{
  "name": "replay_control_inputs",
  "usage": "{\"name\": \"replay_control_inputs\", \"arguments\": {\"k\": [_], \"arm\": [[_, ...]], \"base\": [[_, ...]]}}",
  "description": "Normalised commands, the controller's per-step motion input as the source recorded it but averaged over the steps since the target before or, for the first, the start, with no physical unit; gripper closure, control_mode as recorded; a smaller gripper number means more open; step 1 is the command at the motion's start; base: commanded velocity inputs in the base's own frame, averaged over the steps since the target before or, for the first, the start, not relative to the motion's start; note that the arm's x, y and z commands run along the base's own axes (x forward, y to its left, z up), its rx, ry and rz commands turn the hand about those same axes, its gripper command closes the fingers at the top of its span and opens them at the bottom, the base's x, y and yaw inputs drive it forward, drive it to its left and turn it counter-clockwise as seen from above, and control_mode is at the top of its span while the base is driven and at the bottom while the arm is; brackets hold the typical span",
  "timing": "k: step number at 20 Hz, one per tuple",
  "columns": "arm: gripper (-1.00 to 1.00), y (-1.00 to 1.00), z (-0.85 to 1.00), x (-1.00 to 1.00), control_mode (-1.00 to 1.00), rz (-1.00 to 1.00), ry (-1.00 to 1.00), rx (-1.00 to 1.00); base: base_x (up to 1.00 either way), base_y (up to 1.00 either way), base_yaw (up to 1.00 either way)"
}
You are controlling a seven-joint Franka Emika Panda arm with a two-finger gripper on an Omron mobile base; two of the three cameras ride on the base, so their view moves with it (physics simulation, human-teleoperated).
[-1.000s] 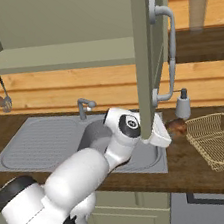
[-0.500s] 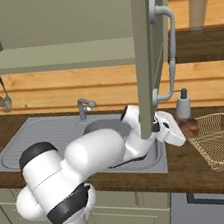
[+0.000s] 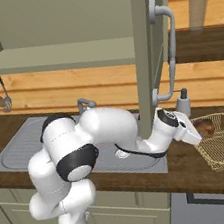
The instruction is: Open the cabinet, pick up the bread from the cabinet and place it in the basket. Then move the basket to the dining counter.
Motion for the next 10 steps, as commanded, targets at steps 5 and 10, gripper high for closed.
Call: {"name": "replay_control_inputs", "arguments": {"k": [5,10], "arm": [[1.00,-0.41,-0.34,0.01,-1.00,0.00,0.00,0.07],[1.00,-0.07,-0.24,0.15,-1.00,0.00,0.00,0.07]], "base": [[0.00,0.00,0.00],[0.00,0.00,0.00]]}}
